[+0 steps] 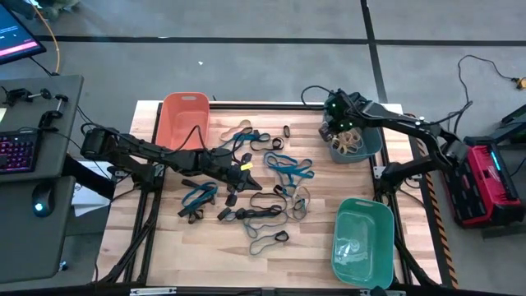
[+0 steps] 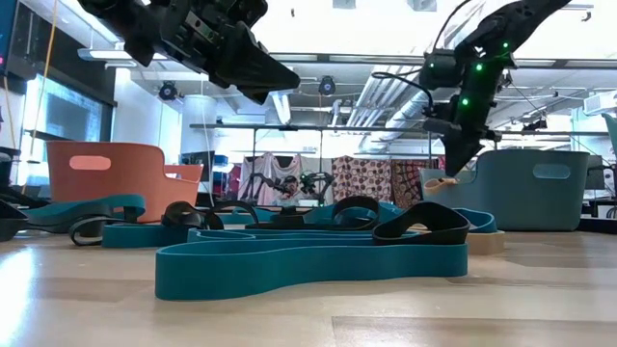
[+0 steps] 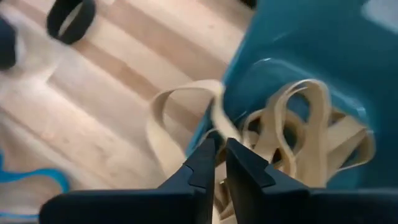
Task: Sort rubber bands into baskets
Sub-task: Put the white rubber band into the blue bin
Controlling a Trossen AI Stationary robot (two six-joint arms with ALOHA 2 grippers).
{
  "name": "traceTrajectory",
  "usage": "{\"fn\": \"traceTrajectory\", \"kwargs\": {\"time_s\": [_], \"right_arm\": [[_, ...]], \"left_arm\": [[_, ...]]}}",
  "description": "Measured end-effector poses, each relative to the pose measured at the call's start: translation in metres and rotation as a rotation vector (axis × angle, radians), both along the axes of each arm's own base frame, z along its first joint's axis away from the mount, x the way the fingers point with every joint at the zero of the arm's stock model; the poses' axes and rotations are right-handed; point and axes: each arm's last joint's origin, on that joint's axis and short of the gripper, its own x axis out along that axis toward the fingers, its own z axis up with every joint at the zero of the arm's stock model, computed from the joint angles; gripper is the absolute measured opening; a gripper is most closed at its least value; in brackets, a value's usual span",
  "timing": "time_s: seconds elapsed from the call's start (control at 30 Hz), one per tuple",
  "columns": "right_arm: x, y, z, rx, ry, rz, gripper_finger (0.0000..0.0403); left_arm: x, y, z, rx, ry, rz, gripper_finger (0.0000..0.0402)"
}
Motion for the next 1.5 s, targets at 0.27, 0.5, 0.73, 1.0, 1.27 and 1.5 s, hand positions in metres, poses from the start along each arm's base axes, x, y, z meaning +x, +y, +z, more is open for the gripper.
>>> {"fn": "traceTrajectory", "kwargs": {"time_s": [0.27, 0.5, 0.73, 1.0, 1.27, 1.5], "right_arm": [[0.007, -0.008, -0.020, 0.044, 0.057, -0.010, 0.0003], [0.000, -0.017, -0.021, -0.056, 0.131, -0.158, 0.0001], [-0.020, -0.029, -0.022, -0.032, 0.161, -0.334, 0.0000], [-0.024, -0.023, -0.006, -0.067, 0.108, -0.279, 0.0000], [-0.010, -0.013, -0.001, 0.023, -0.036, -0.086, 0.0000], [-0.005, -0.026, -0.026, 0.077, 0.027, -0.133, 0.0000]], "left_arm": [[0.000, 0.000, 0.000, 0.000, 0.000, 0.000, 0.0000], [0.000, 0.000, 0.000, 0.000, 0.000, 0.000, 0.0000], [0.000, 0.001, 0.000, 0.009, 0.000, 0.019, 0.0000], [0.000, 0.001, 0.000, 0.009, 0.003, 0.019, 0.0000], [0.000, 0.001, -0.001, 0.009, 0.008, 0.020, 0.0000], [-0.001, 0.003, -0.003, -0.007, 0.035, 0.085, 0.0000]]}}
